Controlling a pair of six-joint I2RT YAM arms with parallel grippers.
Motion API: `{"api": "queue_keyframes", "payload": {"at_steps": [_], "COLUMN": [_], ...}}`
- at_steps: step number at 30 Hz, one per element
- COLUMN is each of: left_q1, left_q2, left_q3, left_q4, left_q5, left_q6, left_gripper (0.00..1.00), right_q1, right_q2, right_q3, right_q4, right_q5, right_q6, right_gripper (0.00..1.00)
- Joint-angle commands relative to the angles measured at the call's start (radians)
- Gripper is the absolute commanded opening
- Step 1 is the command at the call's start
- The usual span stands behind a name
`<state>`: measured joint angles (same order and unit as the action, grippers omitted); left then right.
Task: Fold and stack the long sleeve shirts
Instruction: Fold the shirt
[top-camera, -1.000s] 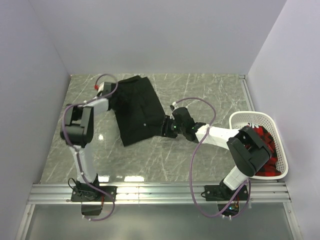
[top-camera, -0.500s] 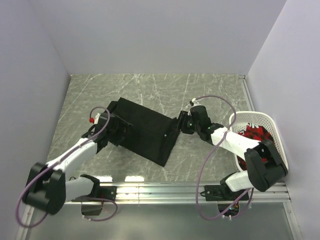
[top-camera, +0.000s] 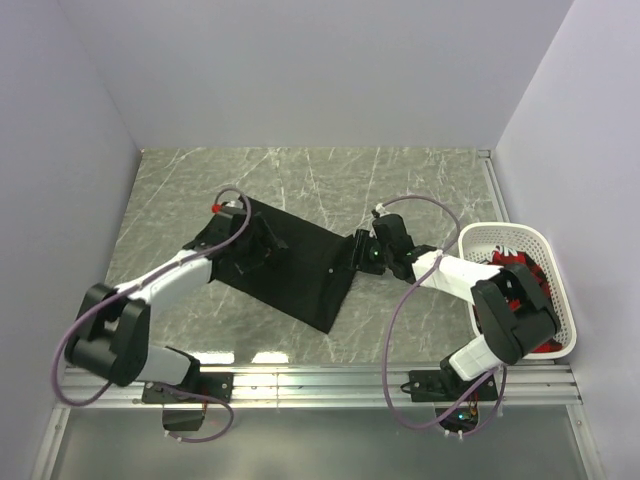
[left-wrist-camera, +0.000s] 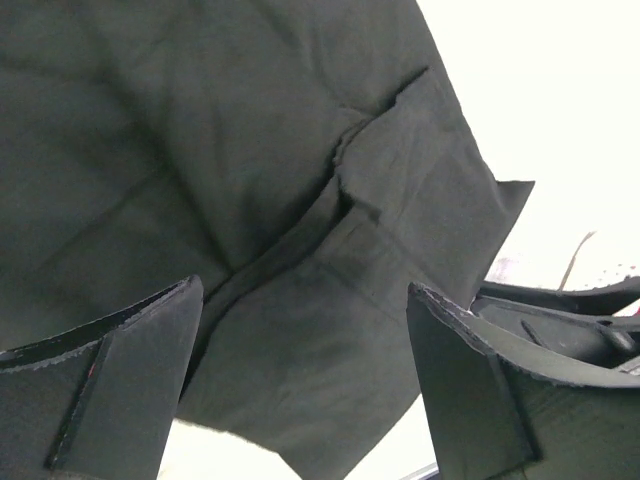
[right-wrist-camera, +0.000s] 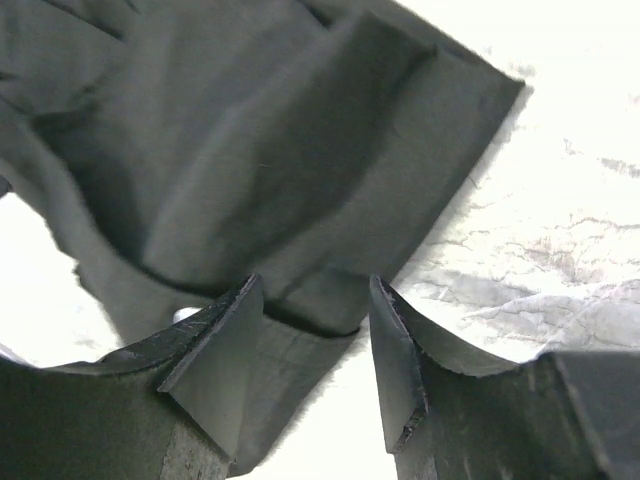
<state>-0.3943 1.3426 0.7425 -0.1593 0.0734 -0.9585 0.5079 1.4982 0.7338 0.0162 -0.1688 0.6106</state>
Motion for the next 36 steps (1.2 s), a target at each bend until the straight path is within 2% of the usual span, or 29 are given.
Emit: {"api": "queue_keyframes", "payload": {"at_steps": [1, 8, 13, 16, 20, 24, 30, 36], "left_q1": [-0.017, -0.043, -0.066, -0.074, -0.08, -0.081, -0.095, -0.129], "left_q2": [0.07, 0.225, 0.277, 0.294, 0.309, 0.29, 0.268, 0.259], "left_q3": [0.101, 0.184, 0.184, 0.19, 0.213, 0.235, 0.253, 0.233], "left_q4": [0.052, 0.032, 0.037, 0.047, 0.034, -0.011, -0.065, -0.063], "left_q5": [0.074, 0.078, 0.08, 0.083, 0.065, -0.013, -0.111, -0.153], "left_q6": [0.099, 0.115, 0.106, 0.106, 0.122, 0.152, 0.19, 0.176], "left_gripper": [0.89, 0.84, 0.74, 0.65, 0.41, 0.22, 0.22, 0.24], "right_q1": [0.0, -0.011, -0.016, -0.016, -0.016, -0.016, -0.014, -0.016], "right_q2": [0.017, 0.059, 0.053, 0.043, 0.034, -0.009, -0.081, -0.043], "right_q3": [0.023, 0.006, 0.016, 0.024, 0.029, 0.039, 0.088, 0.118], "right_q4": [0.067, 0.091, 0.077, 0.065, 0.051, 0.036, 0.037, 0.203], "right_q5": [-0.005, -0.009, -0.014, -0.014, -0.015, -0.023, -0.087, -0.233], "right_q6": [0.018, 0.029, 0.02, 0.006, 0.0, -0.005, 0.006, 0.136], "right_gripper": [0.54, 0.54, 0.54, 0.54, 0.54, 0.54, 0.54, 0.54]}}
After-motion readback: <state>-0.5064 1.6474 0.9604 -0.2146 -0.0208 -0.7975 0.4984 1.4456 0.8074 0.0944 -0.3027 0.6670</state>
